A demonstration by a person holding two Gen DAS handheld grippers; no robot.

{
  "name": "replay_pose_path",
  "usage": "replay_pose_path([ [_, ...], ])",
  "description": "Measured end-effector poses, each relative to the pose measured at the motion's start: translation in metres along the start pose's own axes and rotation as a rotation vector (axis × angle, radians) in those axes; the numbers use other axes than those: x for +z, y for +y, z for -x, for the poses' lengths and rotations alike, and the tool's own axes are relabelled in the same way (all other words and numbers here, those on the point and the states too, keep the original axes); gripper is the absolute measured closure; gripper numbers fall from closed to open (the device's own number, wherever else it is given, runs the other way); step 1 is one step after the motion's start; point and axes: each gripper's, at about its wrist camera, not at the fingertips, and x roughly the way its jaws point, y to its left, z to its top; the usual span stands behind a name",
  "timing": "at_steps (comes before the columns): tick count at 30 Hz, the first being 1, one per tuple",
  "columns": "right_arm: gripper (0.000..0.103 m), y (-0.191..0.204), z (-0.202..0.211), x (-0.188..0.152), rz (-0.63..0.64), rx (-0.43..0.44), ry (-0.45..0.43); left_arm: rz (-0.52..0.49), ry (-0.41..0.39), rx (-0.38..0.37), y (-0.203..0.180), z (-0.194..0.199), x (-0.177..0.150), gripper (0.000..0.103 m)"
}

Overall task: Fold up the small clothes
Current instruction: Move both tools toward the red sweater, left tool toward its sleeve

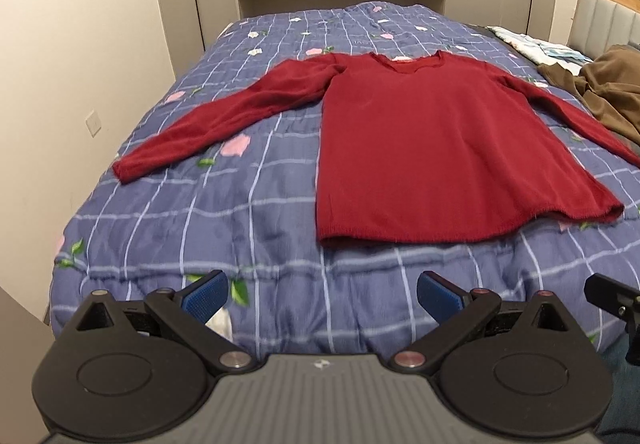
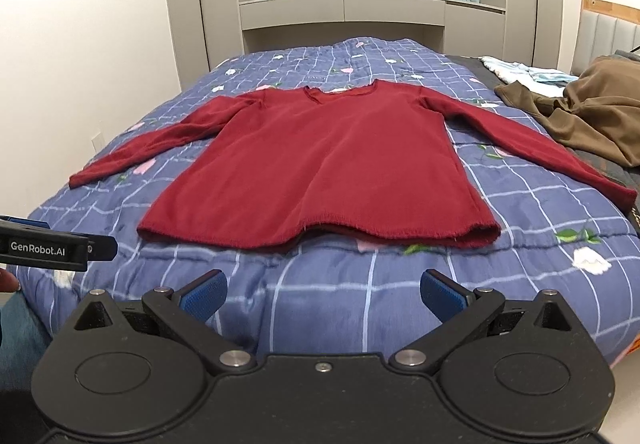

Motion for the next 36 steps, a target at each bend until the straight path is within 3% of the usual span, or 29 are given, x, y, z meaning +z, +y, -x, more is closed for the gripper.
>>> replay_pose_path([
  [8, 0.000, 0.001, -0.021, 0.022, 0.005, 0.024, 0.001, 0.012, 0.019, 0.012, 0.001, -0.014, 0.030, 0.000],
  [17, 0.000, 0.011, -0.062, 0.045, 0.015, 0.014, 0.092, 0.053, 0.088, 0.028, 0.018, -0.052, 0.056, 0.000],
  [28, 0.000, 0.028, -0.127, 0.092, 0.056, 0.043, 0.151, 0.177, 0.162, 0.085, 0.064, -0.105, 0.096, 0.000],
  [36, 0.000, 0.039, -0.174, 0.124, 0.090, 0.047, 0.166, 0.348, 0.119, 0.054, 0.098, -0.140, 0.126, 0.000],
])
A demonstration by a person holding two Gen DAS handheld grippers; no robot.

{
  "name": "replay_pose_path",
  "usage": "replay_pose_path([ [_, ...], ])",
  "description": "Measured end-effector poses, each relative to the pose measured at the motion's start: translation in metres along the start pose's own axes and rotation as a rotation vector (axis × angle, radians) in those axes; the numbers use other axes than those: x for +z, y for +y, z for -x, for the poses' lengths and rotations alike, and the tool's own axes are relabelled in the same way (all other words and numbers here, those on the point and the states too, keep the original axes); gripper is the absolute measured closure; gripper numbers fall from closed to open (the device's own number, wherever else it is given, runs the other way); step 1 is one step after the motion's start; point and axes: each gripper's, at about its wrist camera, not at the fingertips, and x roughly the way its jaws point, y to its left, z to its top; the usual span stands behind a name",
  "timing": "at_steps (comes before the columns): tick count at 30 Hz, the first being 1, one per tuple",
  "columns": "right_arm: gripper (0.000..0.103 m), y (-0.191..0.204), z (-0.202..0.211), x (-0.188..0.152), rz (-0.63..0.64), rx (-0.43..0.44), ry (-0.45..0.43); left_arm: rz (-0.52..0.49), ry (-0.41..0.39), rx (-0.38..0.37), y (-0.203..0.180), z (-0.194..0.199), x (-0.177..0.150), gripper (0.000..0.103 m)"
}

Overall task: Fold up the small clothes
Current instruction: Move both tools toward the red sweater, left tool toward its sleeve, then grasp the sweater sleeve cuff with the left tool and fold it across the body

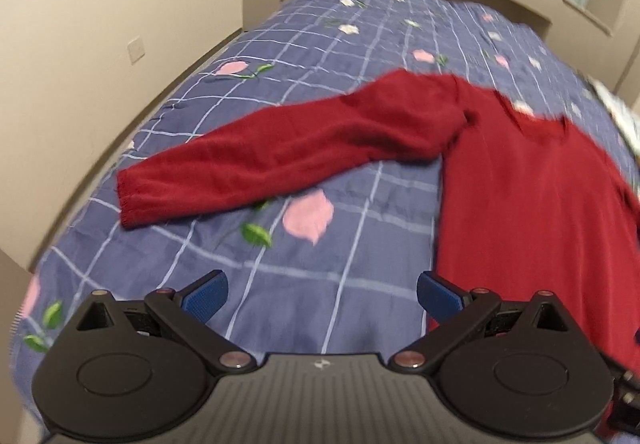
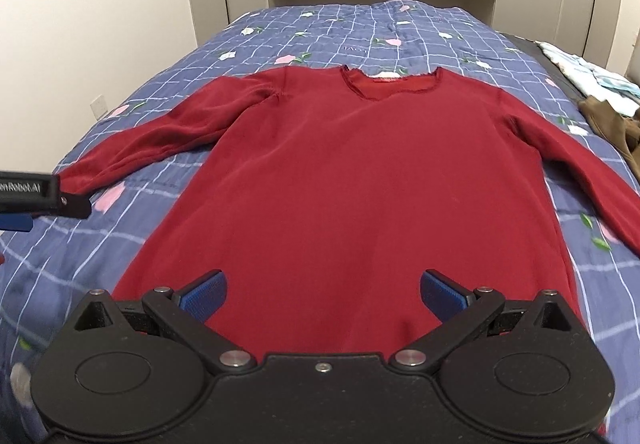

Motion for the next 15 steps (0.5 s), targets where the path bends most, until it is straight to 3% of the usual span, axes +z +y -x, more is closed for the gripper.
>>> replay_pose_path([
  [5, 0.000, -0.002, -0.024, 0.019, -0.004, -0.009, 0.004, 0.167, -0.049, -0.021, 0.013, -0.021, 0.020, 0.001],
  [9, 0.000, -0.002, -0.043, 0.029, -0.002, -0.018, 0.009, 0.331, -0.054, -0.079, 0.028, -0.043, 0.031, 0.001],
  [15, 0.000, -0.002, -0.064, 0.030, -0.012, -0.024, 0.020, 0.677, -0.058, -0.192, 0.056, -0.075, 0.026, 0.001],
])
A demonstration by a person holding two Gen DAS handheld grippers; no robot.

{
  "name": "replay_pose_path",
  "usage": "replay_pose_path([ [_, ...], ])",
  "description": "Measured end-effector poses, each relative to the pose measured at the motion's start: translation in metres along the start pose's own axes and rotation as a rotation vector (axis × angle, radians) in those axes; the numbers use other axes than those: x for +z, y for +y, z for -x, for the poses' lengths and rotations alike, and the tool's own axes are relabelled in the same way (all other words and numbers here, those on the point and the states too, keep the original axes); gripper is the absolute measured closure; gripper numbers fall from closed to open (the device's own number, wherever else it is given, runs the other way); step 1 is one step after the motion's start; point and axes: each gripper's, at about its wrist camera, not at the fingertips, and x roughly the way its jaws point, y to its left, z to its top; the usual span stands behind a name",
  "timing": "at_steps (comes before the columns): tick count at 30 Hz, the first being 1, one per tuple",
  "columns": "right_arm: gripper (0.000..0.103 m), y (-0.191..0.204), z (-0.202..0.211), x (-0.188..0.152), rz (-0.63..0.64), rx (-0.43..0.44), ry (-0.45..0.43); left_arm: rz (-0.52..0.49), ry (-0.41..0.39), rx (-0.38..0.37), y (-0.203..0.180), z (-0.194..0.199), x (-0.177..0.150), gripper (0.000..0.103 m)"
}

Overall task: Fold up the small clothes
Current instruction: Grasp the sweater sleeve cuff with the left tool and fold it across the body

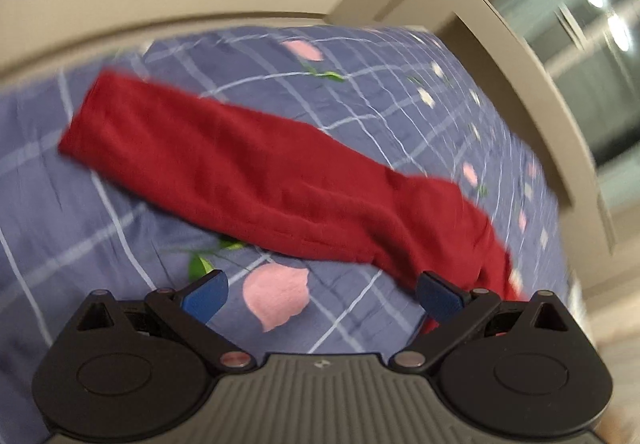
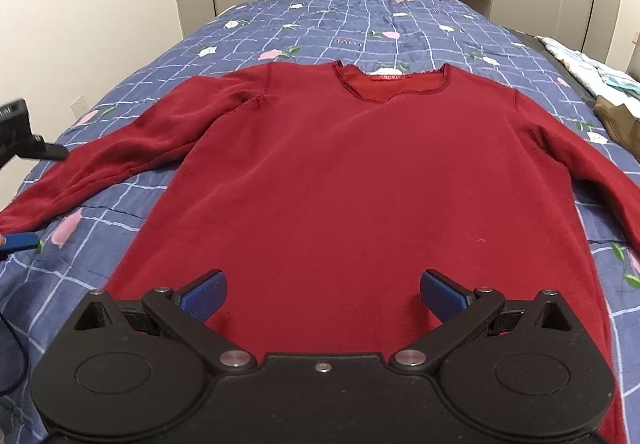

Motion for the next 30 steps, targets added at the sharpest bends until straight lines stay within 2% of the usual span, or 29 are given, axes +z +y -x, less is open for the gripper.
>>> replay_pose_path([
  [3, 0.000, -0.001, -0.008, -0.004, -0.002, -0.003, 0.010, 0.136, -0.013, -0.012, 0.016, -0.009, 0.001, 0.001],
  [5, 0.000, -0.001, -0.013, -0.007, -0.005, -0.011, 0.017, 0.189, -0.041, -0.005, 0.022, -0.014, 0.001, 0.001],
  [9, 0.000, -0.001, -0.019, -0.014, -0.006, -0.023, 0.021, 0.251, -0.076, 0.045, 0.020, -0.022, 0.004, 0.002],
  [14, 0.000, 0.006, -0.024, -0.025, 0.061, -0.049, -0.003, 0.260, -0.080, 0.112, 0.010, -0.031, 0.007, 0.004],
  [18, 0.000, 0.009, -0.025, -0.032, 0.098, -0.061, -0.038, 0.258, -0.101, 0.155, 0.006, -0.031, 0.006, 0.012],
  [25, 0.000, 0.007, -0.025, -0.036, 0.096, -0.054, -0.053, 0.280, -0.111, 0.153, 0.010, -0.028, 0.008, 0.052],
  [30, 0.000, 0.007, -0.024, -0.037, 0.096, -0.052, -0.062, 0.305, -0.109, 0.137, 0.013, -0.031, 0.011, 0.051],
])
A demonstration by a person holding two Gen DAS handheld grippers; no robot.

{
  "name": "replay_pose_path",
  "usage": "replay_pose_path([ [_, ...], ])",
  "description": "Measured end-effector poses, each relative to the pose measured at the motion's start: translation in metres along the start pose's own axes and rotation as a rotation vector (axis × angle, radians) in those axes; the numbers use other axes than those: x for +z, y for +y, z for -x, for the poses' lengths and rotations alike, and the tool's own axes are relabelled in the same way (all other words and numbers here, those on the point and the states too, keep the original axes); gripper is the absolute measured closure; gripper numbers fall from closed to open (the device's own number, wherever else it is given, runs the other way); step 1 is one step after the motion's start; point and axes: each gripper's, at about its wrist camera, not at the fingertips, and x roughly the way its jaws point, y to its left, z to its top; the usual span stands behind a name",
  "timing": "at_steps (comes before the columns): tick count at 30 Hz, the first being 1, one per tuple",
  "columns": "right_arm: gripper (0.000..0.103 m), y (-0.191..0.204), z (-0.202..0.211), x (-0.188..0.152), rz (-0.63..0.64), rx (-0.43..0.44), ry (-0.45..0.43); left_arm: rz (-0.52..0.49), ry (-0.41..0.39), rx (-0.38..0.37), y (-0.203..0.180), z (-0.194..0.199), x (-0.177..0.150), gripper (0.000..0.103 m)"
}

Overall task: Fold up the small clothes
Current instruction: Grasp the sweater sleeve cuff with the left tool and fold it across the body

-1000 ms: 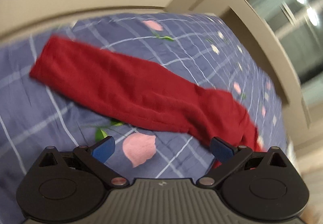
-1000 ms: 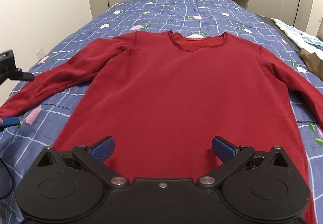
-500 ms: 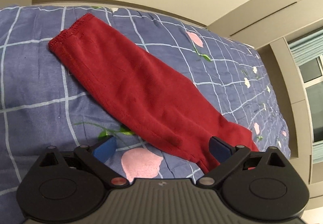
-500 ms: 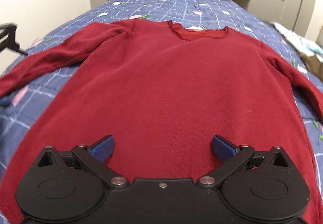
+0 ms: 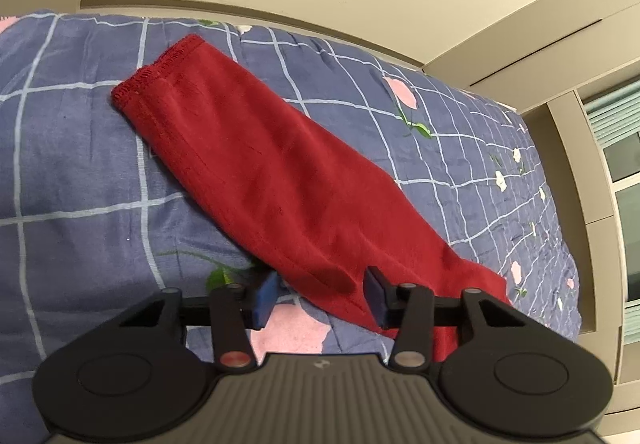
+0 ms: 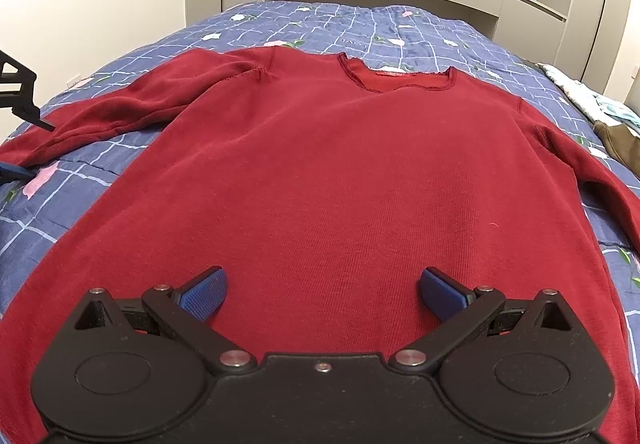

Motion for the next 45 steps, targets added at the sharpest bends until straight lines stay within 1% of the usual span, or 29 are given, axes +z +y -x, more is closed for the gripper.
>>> replay_pose_path([
  [3, 0.000, 0.000, 0.000, -0.001, 0.000, 0.001, -0.005, 0.054, 0.002, -0.015, 0.006, -0.003, 0.004, 0.051],
  [4, 0.000, 0.000, 0.000, -0.001, 0.000, 0.002, -0.006, 0.077, 0.000, -0.024, 0.008, -0.004, 0.007, 0.054],
  [5, 0.000, 0.000, 0.000, -0.001, 0.000, 0.002, -0.007, 0.093, -0.007, -0.030, 0.010, -0.004, 0.009, 0.060],
  [6, 0.000, 0.000, 0.000, -0.002, -0.001, 0.002, -0.008, 0.100, -0.019, -0.036, 0.011, -0.003, 0.010, 0.084],
  [7, 0.000, 0.000, 0.000, -0.002, -0.001, 0.003, -0.010, 0.104, -0.035, -0.045, 0.012, -0.002, 0.012, 0.091],
  [8, 0.000, 0.000, 0.000, -0.002, -0.001, 0.003, -0.011, 0.109, -0.050, -0.054, 0.012, -0.001, 0.013, 0.092],
  [9, 0.000, 0.000, 0.000, -0.002, -0.001, 0.003, -0.013, 0.111, -0.063, -0.066, 0.013, 0.000, 0.015, 0.096],
  [13, 0.000, -0.001, 0.000, -0.002, -0.002, 0.007, -0.016, 0.066, -0.134, -0.102, 0.003, 0.008, 0.021, 0.098],
  [14, 0.000, -0.001, 0.000, -0.002, -0.003, 0.009, -0.017, 0.049, -0.158, -0.115, -0.001, 0.011, 0.023, 0.098],
  [17, 0.000, -0.002, 0.001, -0.003, -0.008, 0.013, -0.021, -0.058, -0.248, -0.174, -0.023, 0.020, 0.033, 0.098],
  [19, 0.000, -0.003, 0.001, -0.003, -0.012, 0.017, -0.023, -0.182, -0.300, -0.221, -0.047, 0.026, 0.040, 0.098],
  [21, 0.000, -0.005, 0.002, -0.003, -0.020, 0.025, -0.024, -0.380, -0.376, -0.261, -0.080, 0.037, 0.043, 0.098],
  [23, 0.000, -0.008, 0.005, -0.002, -0.034, 0.044, -0.020, -0.581, -0.431, -0.322, -0.115, 0.047, 0.038, 0.098],
  [24, 0.000, -0.011, 0.008, -0.001, -0.045, 0.059, -0.016, -0.708, -0.454, -0.371, -0.137, 0.053, 0.033, 0.098],
  [25, 0.000, -0.015, 0.012, -0.001, -0.063, 0.078, -0.013, -0.808, -0.464, -0.410, -0.154, 0.057, 0.026, 0.098],
  [26, 0.000, -0.019, 0.016, 0.000, -0.085, 0.096, -0.015, -0.927, -0.471, -0.456, -0.172, 0.062, 0.016, 0.098],
  [27, 0.000, -0.026, 0.021, 0.000, -0.114, 0.115, -0.019, -1.078, -0.475, -0.505, -0.192, 0.067, 0.001, 0.098],
  [28, 0.000, -0.034, 0.027, 0.000, -0.148, 0.130, -0.023, -1.194, -0.478, -0.535, -0.205, 0.070, -0.013, 0.098],
  [30, 0.000, -0.051, 0.041, -0.003, -0.209, 0.137, -0.045, -1.460, -0.460, -0.609, -0.229, 0.074, -0.054, 0.098],
  [31, 0.000, -0.059, 0.047, -0.004, -0.230, 0.116, -0.049, -1.593, -0.432, -0.643, -0.236, 0.073, -0.077, 0.098],
  [33, 0.000, -0.077, 0.060, -0.011, -0.261, 0.058, -0.055, -1.810, -0.380, -0.687, -0.241, 0.069, -0.123, 0.098],
  [35, 0.000, -0.097, 0.071, -0.019, -0.291, 0.000, -0.053, -1.967, -0.315, -0.713, -0.237, 0.060, -0.162, 0.098],
  [36, 0.000, -0.107, 0.075, -0.023, -0.305, -0.025, -0.050, -2.045, -0.266, -0.728, -0.232, 0.054, -0.184, 0.098],
  [38, 0.000, -0.127, 0.085, -0.033, -0.335, -0.079, -0.040, -2.139, -0.182, -0.739, -0.217, 0.043, -0.216, 0.098],
  [40, 0.000, -0.148, 0.093, -0.044, -0.364, -0.130, -0.029, -2.199, -0.094, -0.723, -0.197, 0.032, -0.246, 0.098],
  [41, 0.000, -0.156, 0.096, -0.049, -0.381, -0.148, -0.025, -2.210, -0.053, -0.715, -0.190, 0.024, -0.254, 0.097],
  [42, 0.000, -0.164, 0.098, -0.054, -0.398, -0.160, -0.020, -2.224, 0.007, -0.705, -0.182, 0.017, -0.266, 0.097],
  [43, 0.000, -0.171, 0.098, -0.057, -0.419, -0.168, -0.012, -2.237, 0.040, -0.691, -0.174, 0.013, -0.274, 0.092],
  [45, 0.000, -0.179, 0.099, -0.062, -0.444, -0.175, -0.011, -2.259, 0.064, -0.664, -0.156, 0.003, -0.277, 0.089],
])
